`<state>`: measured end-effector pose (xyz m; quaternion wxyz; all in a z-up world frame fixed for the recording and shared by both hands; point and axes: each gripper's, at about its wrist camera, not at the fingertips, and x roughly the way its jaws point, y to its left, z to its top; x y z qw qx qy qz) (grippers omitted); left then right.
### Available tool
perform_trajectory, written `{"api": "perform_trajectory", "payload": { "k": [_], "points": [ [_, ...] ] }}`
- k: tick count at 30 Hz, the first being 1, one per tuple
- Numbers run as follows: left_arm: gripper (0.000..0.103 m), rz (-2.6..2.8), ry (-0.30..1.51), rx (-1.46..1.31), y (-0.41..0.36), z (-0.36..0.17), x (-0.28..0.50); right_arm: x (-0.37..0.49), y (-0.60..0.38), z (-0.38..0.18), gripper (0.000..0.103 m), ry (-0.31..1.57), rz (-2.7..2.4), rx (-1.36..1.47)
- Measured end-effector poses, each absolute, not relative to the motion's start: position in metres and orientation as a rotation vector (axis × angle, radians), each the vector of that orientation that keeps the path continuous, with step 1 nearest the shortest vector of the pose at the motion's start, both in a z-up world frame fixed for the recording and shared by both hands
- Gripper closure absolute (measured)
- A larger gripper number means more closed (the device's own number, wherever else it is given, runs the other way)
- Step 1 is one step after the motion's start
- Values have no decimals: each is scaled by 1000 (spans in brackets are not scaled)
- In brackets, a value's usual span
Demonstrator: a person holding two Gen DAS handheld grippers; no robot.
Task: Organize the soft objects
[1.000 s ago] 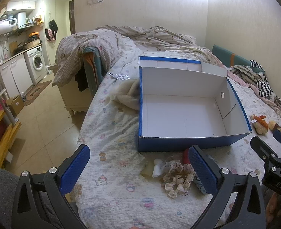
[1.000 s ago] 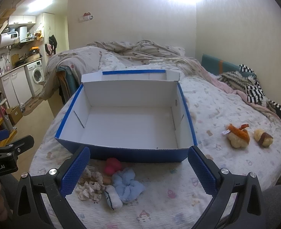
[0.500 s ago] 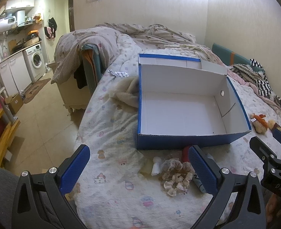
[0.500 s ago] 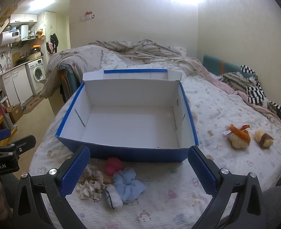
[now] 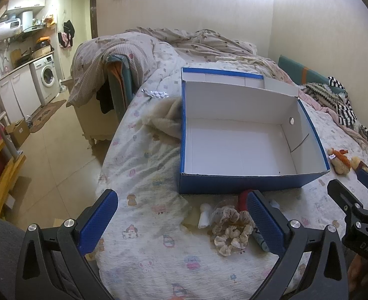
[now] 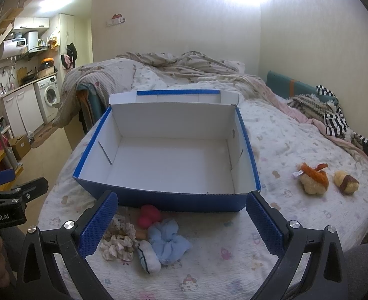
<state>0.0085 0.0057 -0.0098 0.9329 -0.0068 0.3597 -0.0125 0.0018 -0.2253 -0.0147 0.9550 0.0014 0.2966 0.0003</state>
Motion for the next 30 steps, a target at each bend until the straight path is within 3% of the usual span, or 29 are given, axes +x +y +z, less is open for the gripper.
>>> {"api": "perform_trajectory", "payload": {
  "k": [7,12,13,14,15,22,30],
  "points": [
    [0,8,779,-37,13,-15,14,24,-239,-19,0,750,134,108],
    [0,68,848,-67,26,-23,21,57,-251,-49,0,991,227,208],
    [0,75,858,-65,28,-25,22,66,-253,-59,8,1060,245,226],
    [0,84,873,-64,29,-27,23,75,-254,-69,22,1123,264,243],
    [0,94,894,-66,32,-31,25,82,-255,-79,25,1175,272,254],
    [0,125,1008,-122,50,-50,34,110,-264,-136,26,1366,196,261],
    [0,164,1108,-156,64,-69,43,119,-248,-168,26,1451,238,209]
  ]
}}
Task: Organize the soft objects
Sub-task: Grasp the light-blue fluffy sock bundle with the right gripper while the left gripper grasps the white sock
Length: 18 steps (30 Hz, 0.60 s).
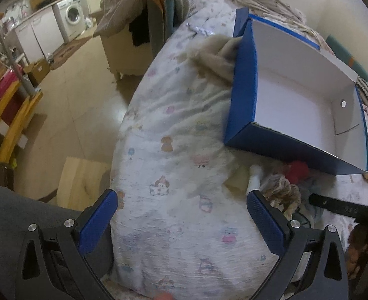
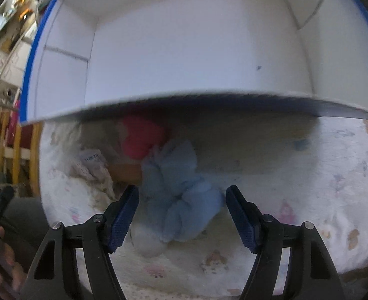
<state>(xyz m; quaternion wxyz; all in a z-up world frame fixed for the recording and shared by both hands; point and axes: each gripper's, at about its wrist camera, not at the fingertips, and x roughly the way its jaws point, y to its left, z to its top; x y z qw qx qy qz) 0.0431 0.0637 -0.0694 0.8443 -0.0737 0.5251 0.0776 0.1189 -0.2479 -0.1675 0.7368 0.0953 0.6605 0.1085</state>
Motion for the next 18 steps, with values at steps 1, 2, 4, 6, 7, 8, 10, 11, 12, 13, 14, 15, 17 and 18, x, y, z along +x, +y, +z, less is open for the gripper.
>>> {"api": "perform_trajectory", "payload": {
  "k": [1,2,4,6,7,8,10,11,12,13,14,15,17,18],
  "points": [
    [0,169,1121,-157,64,-71,45,118,-246,-171,26,1465,237,186],
    [0,177,1146,-149,65,-74,49,117,-244,-175,28,1478,238,159],
    [0,163,1198,-137,64,-78,58,118,-240,-178,42,1480,248,146],
    [3,145,1243,-135,64,-82,70,117,-243,-173,52,1468,252,140],
    [8,137,1259,-137,64,-83,75,116,-243,-169,60,1459,258,135],
    [12,124,1274,-144,64,-84,82,114,-245,-165,65,1450,264,132],
    [18,103,1310,-148,61,-90,95,110,-253,-157,71,1433,273,140],
    [23,92,1321,-145,58,-92,100,109,-257,-155,75,1423,278,147],
    [27,68,1341,-133,54,-97,109,107,-261,-151,76,1411,282,155],
    [33,57,1351,-124,50,-100,114,104,-266,-147,77,1399,281,162],
    [40,37,1370,-114,46,-106,122,102,-272,-141,78,1385,277,169],
    [45,21,1391,-114,42,-111,127,102,-271,-139,78,1375,272,180],
    [53,-9,1428,-130,36,-120,135,99,-283,-132,79,1358,267,212],
    [53,-30,1445,-140,33,-126,139,97,-288,-129,79,1348,264,227]
  ]
}}
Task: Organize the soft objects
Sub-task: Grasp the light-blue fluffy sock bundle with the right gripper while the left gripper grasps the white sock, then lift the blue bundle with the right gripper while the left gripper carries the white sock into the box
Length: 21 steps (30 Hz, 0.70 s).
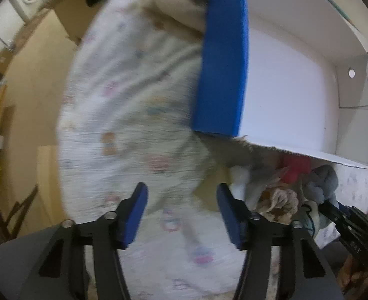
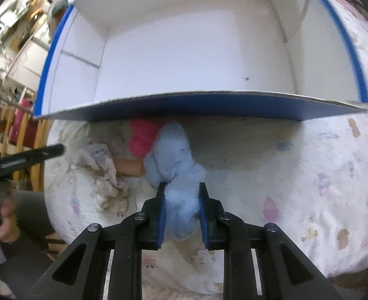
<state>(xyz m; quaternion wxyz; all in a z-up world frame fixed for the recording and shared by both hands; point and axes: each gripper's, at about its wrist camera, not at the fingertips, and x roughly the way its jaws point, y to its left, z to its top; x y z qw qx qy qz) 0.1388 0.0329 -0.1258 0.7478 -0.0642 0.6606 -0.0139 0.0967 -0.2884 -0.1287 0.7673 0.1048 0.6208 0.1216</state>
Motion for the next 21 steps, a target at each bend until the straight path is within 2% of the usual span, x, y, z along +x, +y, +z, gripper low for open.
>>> {"api": "perform_trajectory", "payload": {
  "k": [6,10,11,12,15,21],
  "points": [
    [54,-77,1477,-143,22,-144,149,92,-302,-122,79,1325,254,274],
    [69,-85,1506,-151,20,-154,153,94,-290,-125,79,1330,259,264],
    [80,-87,1510,-160,20,-155,154,93,-288,-126,79,1329,260,258],
    [86,-97,1510,-176,21,-156,155,92,-288,-125,79,1329,262,257],
    [92,-110,1492,-192,20,-154,158,94,-285,-126,79,1328,257,268],
    [96,-128,1453,-201,22,-142,155,93,-286,-126,79,1320,255,276]
  ]
}}
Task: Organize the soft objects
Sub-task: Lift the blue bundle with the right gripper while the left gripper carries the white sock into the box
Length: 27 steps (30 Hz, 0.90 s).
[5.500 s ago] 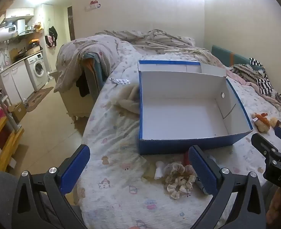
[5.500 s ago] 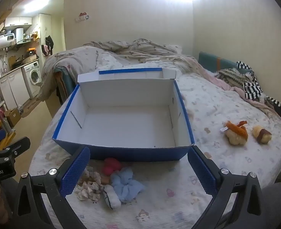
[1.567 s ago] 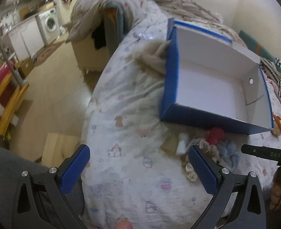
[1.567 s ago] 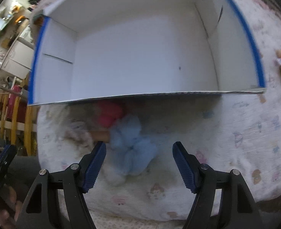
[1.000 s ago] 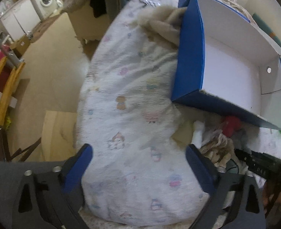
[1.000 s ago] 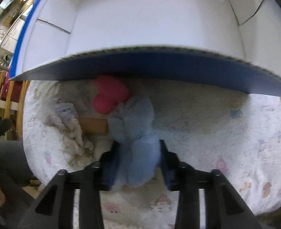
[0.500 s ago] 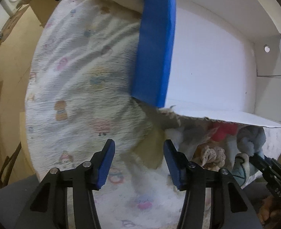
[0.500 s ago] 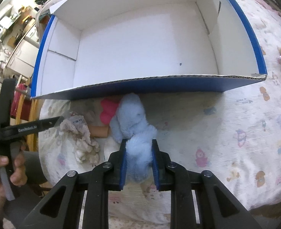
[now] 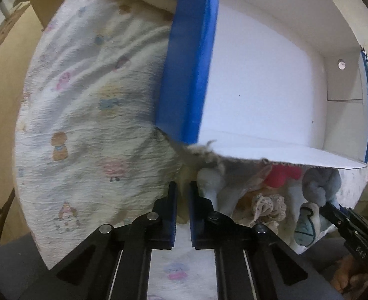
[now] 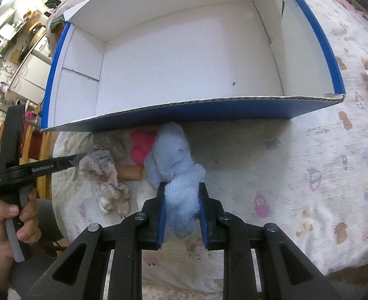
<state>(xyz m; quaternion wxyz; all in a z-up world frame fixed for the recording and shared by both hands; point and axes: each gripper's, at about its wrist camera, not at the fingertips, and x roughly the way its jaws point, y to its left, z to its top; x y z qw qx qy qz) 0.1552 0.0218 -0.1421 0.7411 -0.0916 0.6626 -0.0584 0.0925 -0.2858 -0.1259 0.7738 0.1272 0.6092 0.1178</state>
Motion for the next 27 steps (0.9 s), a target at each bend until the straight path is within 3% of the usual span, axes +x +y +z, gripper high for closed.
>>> {"api": "perform_trajectory", "payload": {
  "k": [11,17,27],
  "points": [
    [96,-18,1343,-163,61,-111,125,78,-282,-111,79,1260,304,290],
    [96,46,1291,-140,61,-97,104,61,-280,-81,80,1127,355,331],
    [96,43,1049,-146,38,-11,87,78,-291,-13,87,899,368,341]
  ]
}}
